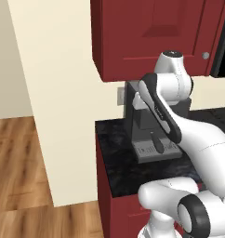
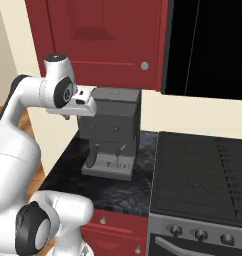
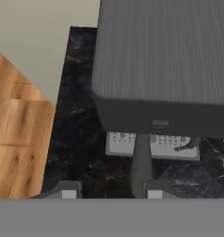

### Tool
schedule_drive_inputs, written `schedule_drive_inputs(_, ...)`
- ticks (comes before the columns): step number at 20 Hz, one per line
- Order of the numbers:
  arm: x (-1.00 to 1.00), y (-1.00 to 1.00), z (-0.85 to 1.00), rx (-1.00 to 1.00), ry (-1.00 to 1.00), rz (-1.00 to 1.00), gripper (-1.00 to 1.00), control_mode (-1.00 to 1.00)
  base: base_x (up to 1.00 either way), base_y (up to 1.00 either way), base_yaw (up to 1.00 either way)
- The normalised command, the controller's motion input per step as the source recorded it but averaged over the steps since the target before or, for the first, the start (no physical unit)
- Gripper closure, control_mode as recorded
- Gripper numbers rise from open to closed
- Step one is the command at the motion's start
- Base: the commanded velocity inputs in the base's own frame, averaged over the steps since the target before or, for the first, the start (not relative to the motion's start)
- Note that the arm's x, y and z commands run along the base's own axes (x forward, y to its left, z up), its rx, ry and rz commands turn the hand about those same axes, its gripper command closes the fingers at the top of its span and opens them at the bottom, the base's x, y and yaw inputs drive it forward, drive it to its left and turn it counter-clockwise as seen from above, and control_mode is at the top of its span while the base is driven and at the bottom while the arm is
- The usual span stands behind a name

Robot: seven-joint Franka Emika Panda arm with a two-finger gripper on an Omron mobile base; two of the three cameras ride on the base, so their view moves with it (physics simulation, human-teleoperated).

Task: Take a straw from the drawer in front and place it inside the glass cup on the dining counter.

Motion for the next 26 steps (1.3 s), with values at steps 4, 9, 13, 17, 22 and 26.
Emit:
schedule_drive_inputs(4, 0.0, 0.0, 0.0, 0.0, 0.0, 0.0, -1.0, 1.0, -0.16, 0.0, -0.01)
schedule_drive_inputs(9, 0.0, 0.0, 0.0, 0.0, 0.0, 0.0, -1.0, 1.0, -0.88, 0.02, -0.05)
schedule_drive_inputs(13, 0.0, 0.0, 0.0, 0.0, 0.0, 0.0, -1.0, 1.0, -0.77, 0.12, -0.04)
schedule_drive_inputs(17, 0.0, 0.0, 0.0, 0.0, 0.0, 0.0, -1.0, 1.0, -0.35, 0.23, -0.16)
schedule_drive_inputs(22, 0.0, 0.0, 0.0, 0.0, 0.0, 0.0, -1.0, 1.0, -0.1, 0.43, -0.38)
schedule_drive_inputs(26, 0.0, 0.0, 0.0, 0.0, 0.0, 0.0, -1.0, 1.0, -0.03, 0.61, -0.47)
